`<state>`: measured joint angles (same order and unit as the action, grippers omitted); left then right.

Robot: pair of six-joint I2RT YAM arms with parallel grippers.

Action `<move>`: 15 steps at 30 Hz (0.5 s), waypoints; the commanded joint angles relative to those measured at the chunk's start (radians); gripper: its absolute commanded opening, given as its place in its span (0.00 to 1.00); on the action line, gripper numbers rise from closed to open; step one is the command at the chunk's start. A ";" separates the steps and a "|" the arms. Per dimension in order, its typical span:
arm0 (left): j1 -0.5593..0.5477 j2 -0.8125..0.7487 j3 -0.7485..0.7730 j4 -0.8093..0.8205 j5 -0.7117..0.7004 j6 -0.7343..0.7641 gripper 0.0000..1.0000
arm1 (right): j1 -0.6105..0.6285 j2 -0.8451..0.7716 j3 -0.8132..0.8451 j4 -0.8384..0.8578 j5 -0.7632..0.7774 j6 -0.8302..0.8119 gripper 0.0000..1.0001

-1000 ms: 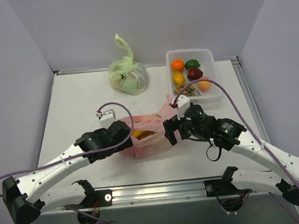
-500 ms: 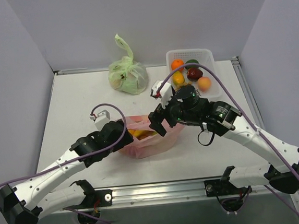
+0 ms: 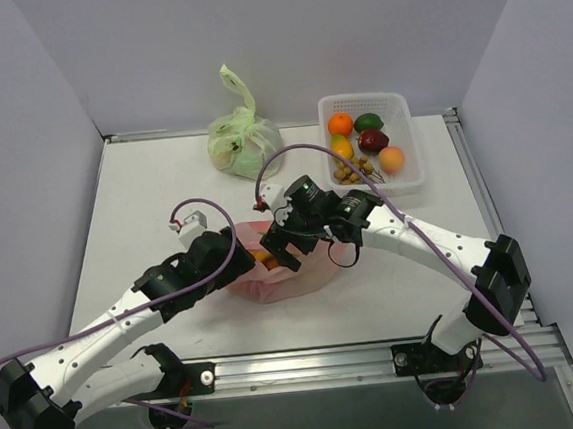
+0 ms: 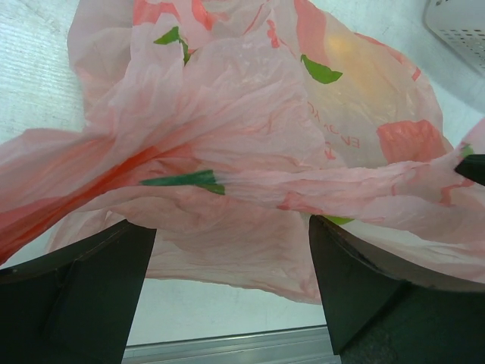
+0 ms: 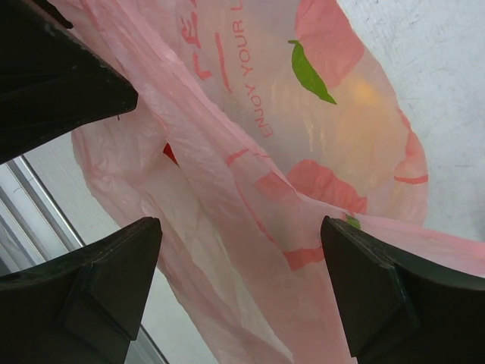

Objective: Untie the knot of the plastic bag and take out the fruit

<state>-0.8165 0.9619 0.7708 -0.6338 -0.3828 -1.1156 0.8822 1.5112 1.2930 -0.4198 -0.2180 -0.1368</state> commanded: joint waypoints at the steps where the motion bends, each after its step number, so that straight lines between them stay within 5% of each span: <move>1: 0.010 -0.022 -0.007 0.059 0.015 0.005 0.93 | -0.008 0.020 -0.012 0.045 0.003 0.006 0.88; 15: 0.045 -0.011 -0.024 0.094 0.013 0.040 0.93 | 0.029 -0.039 -0.078 0.118 0.009 0.134 0.08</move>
<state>-0.7818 0.9489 0.7517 -0.6003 -0.3664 -1.0885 0.8932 1.5326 1.2205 -0.3267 -0.2134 -0.0418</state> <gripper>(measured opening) 0.928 0.107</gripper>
